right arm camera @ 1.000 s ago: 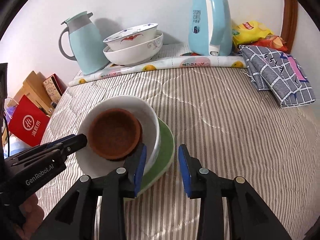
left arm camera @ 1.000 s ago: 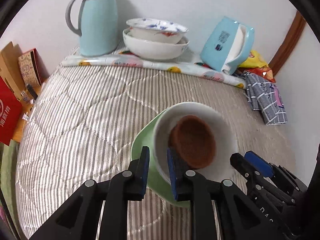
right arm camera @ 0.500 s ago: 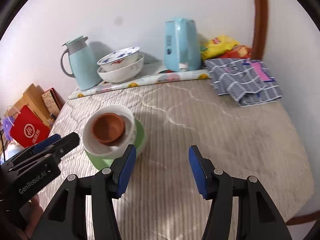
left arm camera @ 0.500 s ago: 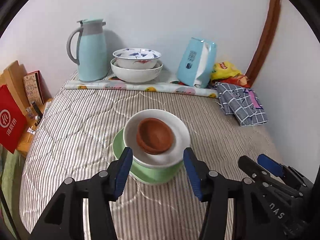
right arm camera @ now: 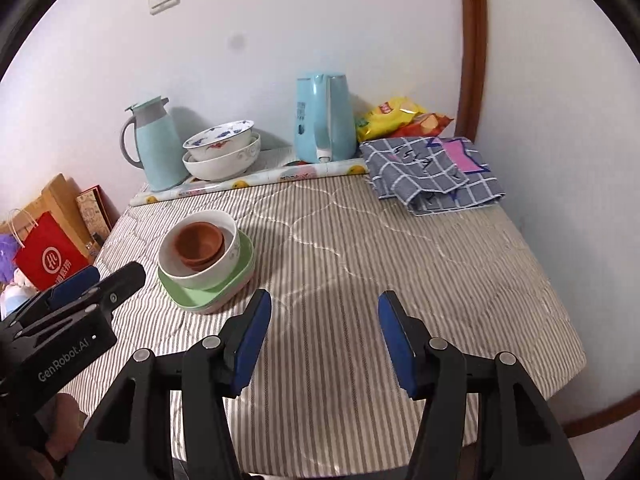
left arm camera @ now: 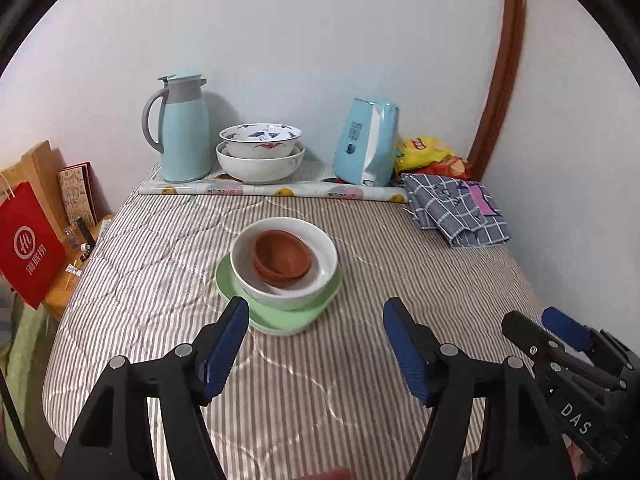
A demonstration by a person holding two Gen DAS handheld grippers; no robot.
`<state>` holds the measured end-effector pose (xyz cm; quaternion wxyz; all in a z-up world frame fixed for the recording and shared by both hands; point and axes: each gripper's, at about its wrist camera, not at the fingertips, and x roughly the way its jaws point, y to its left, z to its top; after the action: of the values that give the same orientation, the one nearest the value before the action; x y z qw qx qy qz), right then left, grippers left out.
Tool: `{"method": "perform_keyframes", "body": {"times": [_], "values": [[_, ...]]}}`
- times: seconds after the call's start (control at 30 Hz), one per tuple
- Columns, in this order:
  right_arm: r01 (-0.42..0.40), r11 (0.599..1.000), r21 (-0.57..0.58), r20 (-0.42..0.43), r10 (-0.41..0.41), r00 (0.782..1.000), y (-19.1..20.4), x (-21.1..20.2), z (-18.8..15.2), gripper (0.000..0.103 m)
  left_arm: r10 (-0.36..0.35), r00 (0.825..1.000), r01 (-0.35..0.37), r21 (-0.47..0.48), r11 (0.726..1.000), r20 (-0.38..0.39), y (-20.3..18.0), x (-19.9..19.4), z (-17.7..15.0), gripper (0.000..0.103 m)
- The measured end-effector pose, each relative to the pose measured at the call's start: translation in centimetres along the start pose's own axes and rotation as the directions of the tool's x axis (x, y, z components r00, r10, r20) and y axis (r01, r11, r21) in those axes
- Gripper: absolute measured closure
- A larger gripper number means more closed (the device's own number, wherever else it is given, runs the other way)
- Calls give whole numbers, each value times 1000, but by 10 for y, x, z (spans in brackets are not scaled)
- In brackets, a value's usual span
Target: Organize plates and bowls
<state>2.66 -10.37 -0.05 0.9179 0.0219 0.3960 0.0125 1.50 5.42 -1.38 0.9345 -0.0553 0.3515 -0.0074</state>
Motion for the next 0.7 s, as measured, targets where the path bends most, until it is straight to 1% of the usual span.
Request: {"method": "perform_keyframes", "body": {"times": [0.03,0.07,0.1,0.13,0.2,0.33,0.57,0.7], "values": [[4,1000,2,5,-4,1000,-3,-4,-2,31,0,1000,0,5,1000,-1,-2,-2,-2,30],[12,1000,1,13,-12,1000,-5,-8,-4,27,1,1000,-1,8,1000,-2,-4,-5,-4,24],[21,1000,-4,20,-21,1000,-6,-11,-6,22,3,1000,-3,11,1000,2,-7,-8,-6,23],[32,999,-6,25,-32,999,-7,-13,-8,19,4,1000,-4,13,1000,10,-9,-11,-8,23],[46,999,-6,24,-46,999,-11,-16,-11,19,6,1000,-6,16,1000,13,-11,-16,-11,21],[31,999,13,0,-31,1000,-18,-16,-16,19,10,1000,-10,26,1000,10,-15,-21,-13,20],[42,999,25,17,-42,999,-21,-24,-18,18,9,1000,-9,20,1000,7,-14,-23,-13,18],[39,999,31,10,-40,999,-22,-24,-19,18,11,1000,-11,24,1000,4,-15,-23,-15,18]]}}
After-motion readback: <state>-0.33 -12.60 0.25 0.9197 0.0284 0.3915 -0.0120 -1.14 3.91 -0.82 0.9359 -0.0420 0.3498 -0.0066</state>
